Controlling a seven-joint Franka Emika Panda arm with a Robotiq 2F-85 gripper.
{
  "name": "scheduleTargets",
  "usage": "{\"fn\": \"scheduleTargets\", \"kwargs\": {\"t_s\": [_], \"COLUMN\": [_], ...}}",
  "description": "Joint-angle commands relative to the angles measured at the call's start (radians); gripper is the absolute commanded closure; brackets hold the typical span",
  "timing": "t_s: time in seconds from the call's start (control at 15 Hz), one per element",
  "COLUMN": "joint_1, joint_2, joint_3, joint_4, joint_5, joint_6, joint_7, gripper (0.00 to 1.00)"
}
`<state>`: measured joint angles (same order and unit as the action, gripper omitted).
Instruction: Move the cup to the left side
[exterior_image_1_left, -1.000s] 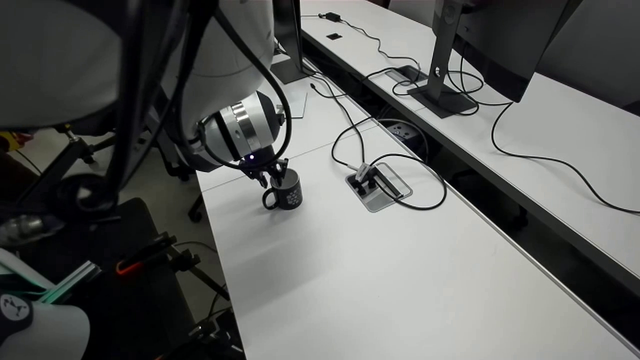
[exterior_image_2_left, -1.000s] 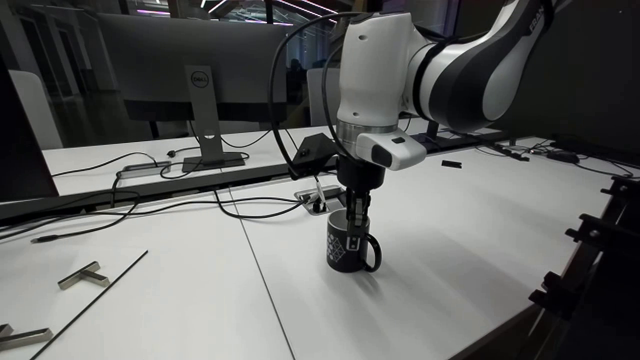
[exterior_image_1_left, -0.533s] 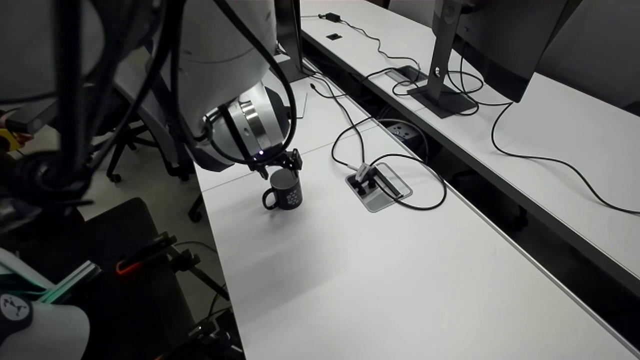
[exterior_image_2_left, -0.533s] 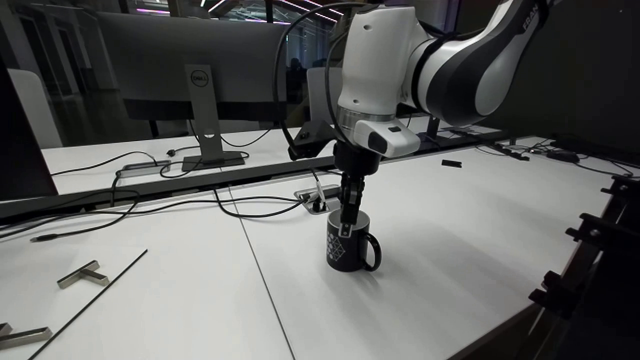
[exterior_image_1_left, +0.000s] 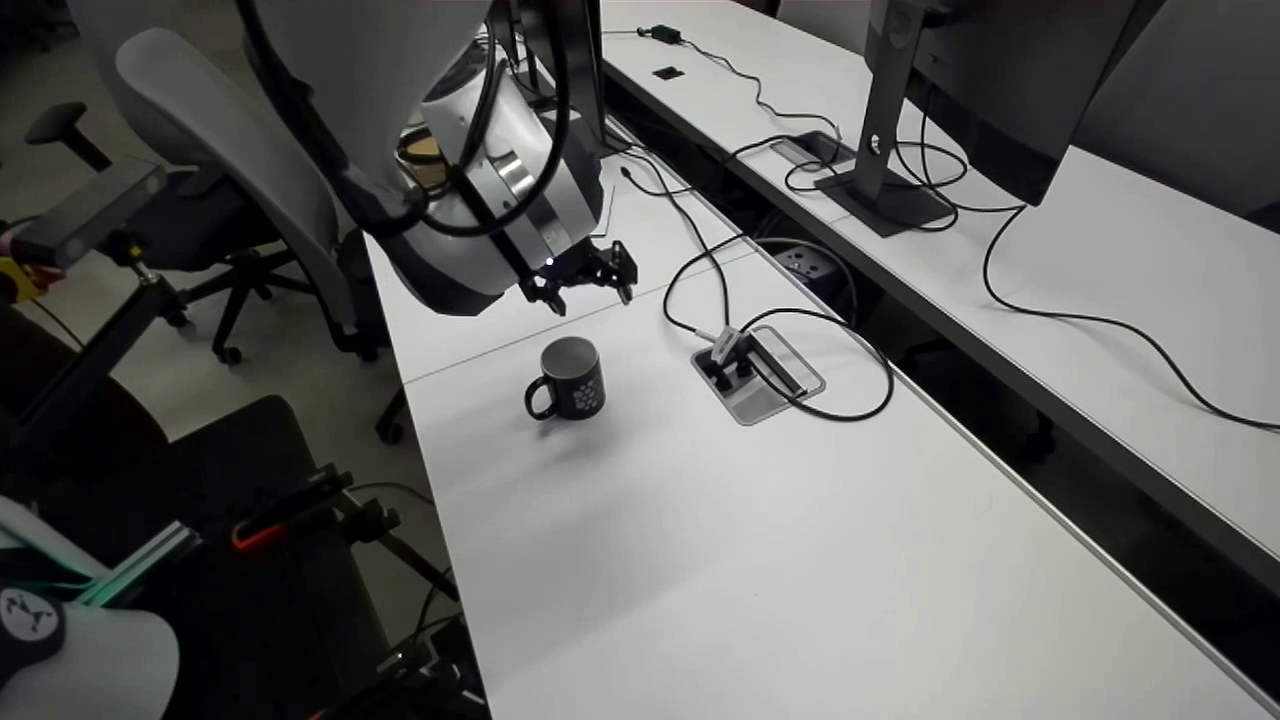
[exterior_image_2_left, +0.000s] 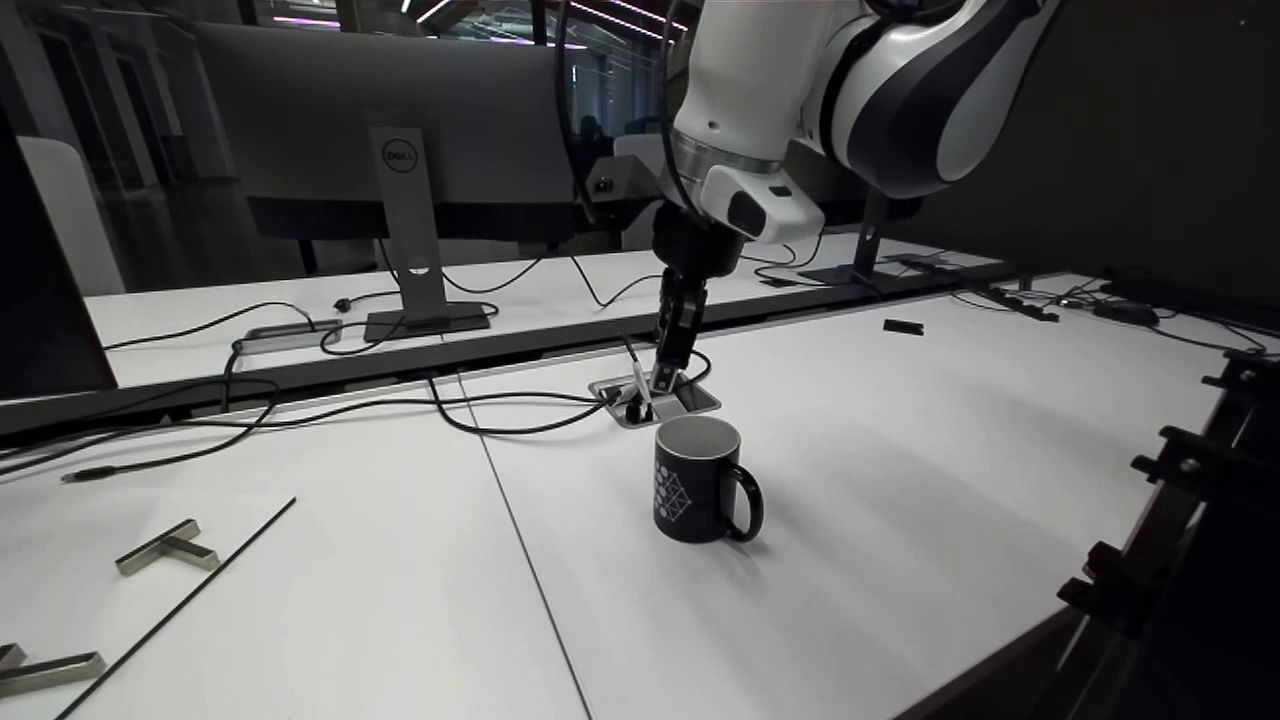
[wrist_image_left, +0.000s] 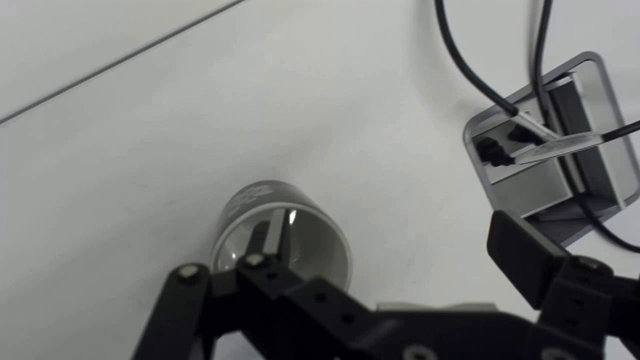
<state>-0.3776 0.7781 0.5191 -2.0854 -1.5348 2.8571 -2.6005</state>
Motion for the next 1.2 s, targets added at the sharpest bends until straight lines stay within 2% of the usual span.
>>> {"fn": "scheduleTargets", "kwargs": {"t_s": [0.0,0.07,0.13,0.2,0.27,0.6,0.93,1.0,1.07,1.13], "joint_1": [-0.035,-0.043,0.076,-0.052,-0.042,-0.063,-0.036,-0.023,-0.046,-0.042], "joint_2": [-0.032,-0.031,-0.079,-0.027,-0.026,0.007,0.019,0.010,0.007,0.007], "joint_3": [0.012,0.014,-0.129,-0.004,-0.023,-0.012,-0.013,-0.025,-0.018,-0.018], "joint_4": [0.036,0.057,0.079,0.098,0.118,0.175,0.199,0.207,0.177,0.183], "joint_5": [-0.015,-0.005,0.077,0.042,0.068,0.146,0.277,0.270,0.250,0.253], "joint_6": [0.034,0.046,0.154,0.102,0.121,0.123,0.028,0.026,0.054,0.043], "joint_7": [0.000,0.000,0.000,-0.001,0.007,0.046,0.127,0.167,0.112,0.133], "gripper": [0.00,0.00,0.00,0.00,0.00,0.00,0.00,0.00,0.00,0.00]}}
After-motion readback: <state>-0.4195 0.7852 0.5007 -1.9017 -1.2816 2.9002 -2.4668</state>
